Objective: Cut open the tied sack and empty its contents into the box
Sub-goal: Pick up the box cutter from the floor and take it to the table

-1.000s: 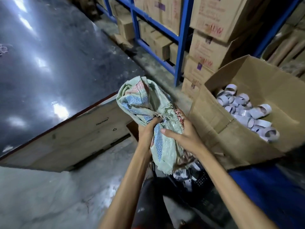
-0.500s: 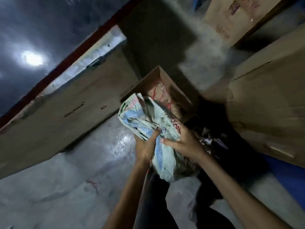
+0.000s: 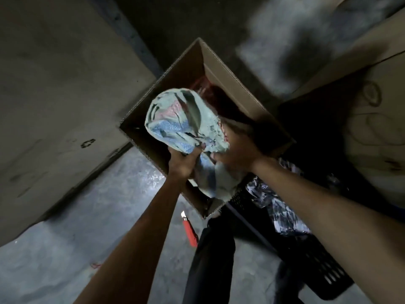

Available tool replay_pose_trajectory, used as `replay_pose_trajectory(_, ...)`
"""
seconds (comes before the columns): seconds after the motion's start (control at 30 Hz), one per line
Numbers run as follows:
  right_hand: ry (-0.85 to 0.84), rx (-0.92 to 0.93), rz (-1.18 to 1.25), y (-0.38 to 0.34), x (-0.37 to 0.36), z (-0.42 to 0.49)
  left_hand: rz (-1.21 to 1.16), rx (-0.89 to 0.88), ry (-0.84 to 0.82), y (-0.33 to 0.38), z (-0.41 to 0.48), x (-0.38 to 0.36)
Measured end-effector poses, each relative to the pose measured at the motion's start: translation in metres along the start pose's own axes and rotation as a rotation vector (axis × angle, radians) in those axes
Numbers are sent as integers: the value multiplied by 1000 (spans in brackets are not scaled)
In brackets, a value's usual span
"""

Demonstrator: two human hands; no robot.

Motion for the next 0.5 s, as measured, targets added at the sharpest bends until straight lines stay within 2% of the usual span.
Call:
replay_pose_trajectory(0.1, 38, -23, -69, 21, -13, 2, 2, 109, 40, -7, 21, -9)
replay_pose_trajectory(0.2, 58, -44, -234, 24, -14, 2, 119, 148, 68, 9, 18, -16)
replay_pose_trajectory(0.3, 43, -105, -363, 21, -11, -3, 244, 140, 83, 25, 4, -19)
replay_pose_trajectory(0.4, 10, -181, -403, 12, -1, -28, 390, 110, 1, 42, -35, -21)
replay_pose_trajectory(0.5, -7, -139, -481, -5, 9, -75, 481, -1, -13, 48, -86, -17)
Point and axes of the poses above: each hand's wrist, its own z-axis towards the middle knuckle, its own x-axis out of the back of the hand, y = z × x, the point moved 3 cm from there along z, towards the middle knuckle, and after that the axes turned 6 degrees about -y, right-handed, at the moved point
